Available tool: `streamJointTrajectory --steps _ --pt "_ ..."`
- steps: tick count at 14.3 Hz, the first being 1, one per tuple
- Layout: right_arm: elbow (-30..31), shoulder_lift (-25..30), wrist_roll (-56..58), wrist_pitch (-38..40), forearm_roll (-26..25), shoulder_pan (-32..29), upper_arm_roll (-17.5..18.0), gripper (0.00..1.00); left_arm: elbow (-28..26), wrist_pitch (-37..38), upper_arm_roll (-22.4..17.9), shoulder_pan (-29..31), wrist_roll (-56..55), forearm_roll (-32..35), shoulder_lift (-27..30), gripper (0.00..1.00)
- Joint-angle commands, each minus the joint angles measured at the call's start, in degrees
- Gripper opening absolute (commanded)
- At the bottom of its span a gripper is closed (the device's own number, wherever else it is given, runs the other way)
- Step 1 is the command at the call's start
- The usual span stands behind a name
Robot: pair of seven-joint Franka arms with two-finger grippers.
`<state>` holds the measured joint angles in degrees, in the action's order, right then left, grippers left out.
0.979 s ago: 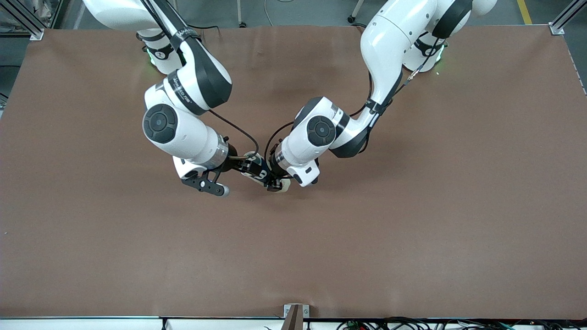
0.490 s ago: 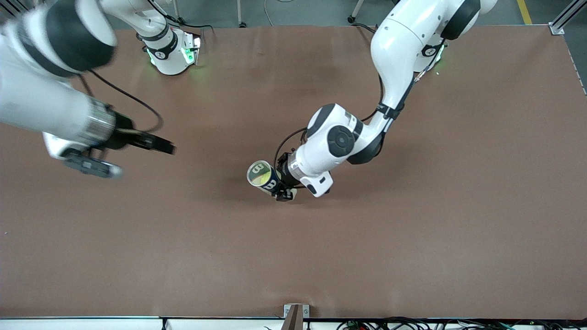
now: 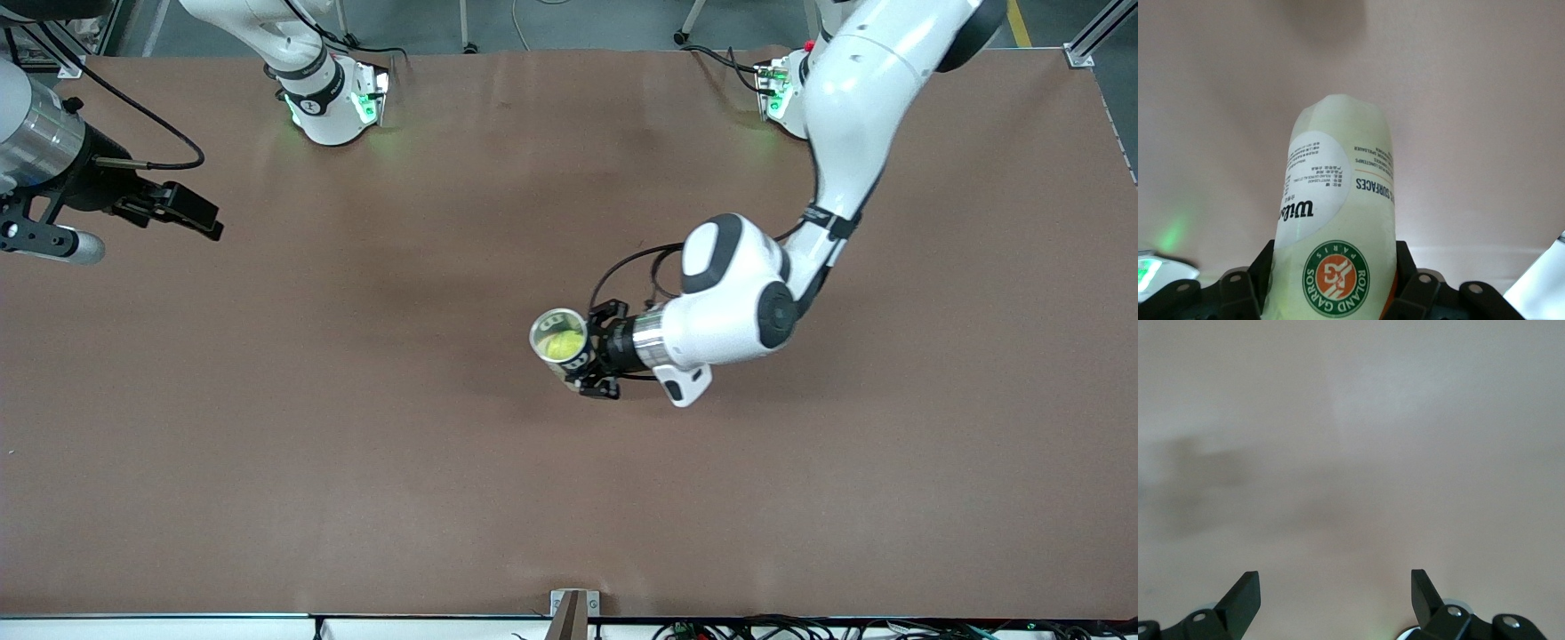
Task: Insert tennis ball vertically with right arm
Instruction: 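Lower the upright can onto the table with the left gripper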
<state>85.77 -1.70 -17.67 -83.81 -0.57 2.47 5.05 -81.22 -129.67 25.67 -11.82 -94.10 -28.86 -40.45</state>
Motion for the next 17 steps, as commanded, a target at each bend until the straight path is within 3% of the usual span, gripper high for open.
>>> streamJointTrajectory --steps 1,3,8,17 --pt "2.21 0.91 9.72 -4.15 -3.3 -2.54 -0.21 1.0 -11.22 -0.15 7.79 10.46 7.95 -1.64 5.2 0.72" --pt "2.56 0.73 14.85 -7.15 -2.94 -4.41 -0.3 1.0 -13.61 -0.24 9.39 13.21 11.29 -1.64 5.03 0.72" --pt "1.16 0.64 14.68 -8.83 -3.29 -4.5 -0.39 1.0 -19.67 -0.15 13.17 22.52 20.7 -1.64 4.94 0.72" --pt "0.1 0.2 14.86 -8.74 -2.94 -5.73 -0.39 1.0 -20.03 4.33 13.26 29.39 28.18 -1.64 2.31 0.72"
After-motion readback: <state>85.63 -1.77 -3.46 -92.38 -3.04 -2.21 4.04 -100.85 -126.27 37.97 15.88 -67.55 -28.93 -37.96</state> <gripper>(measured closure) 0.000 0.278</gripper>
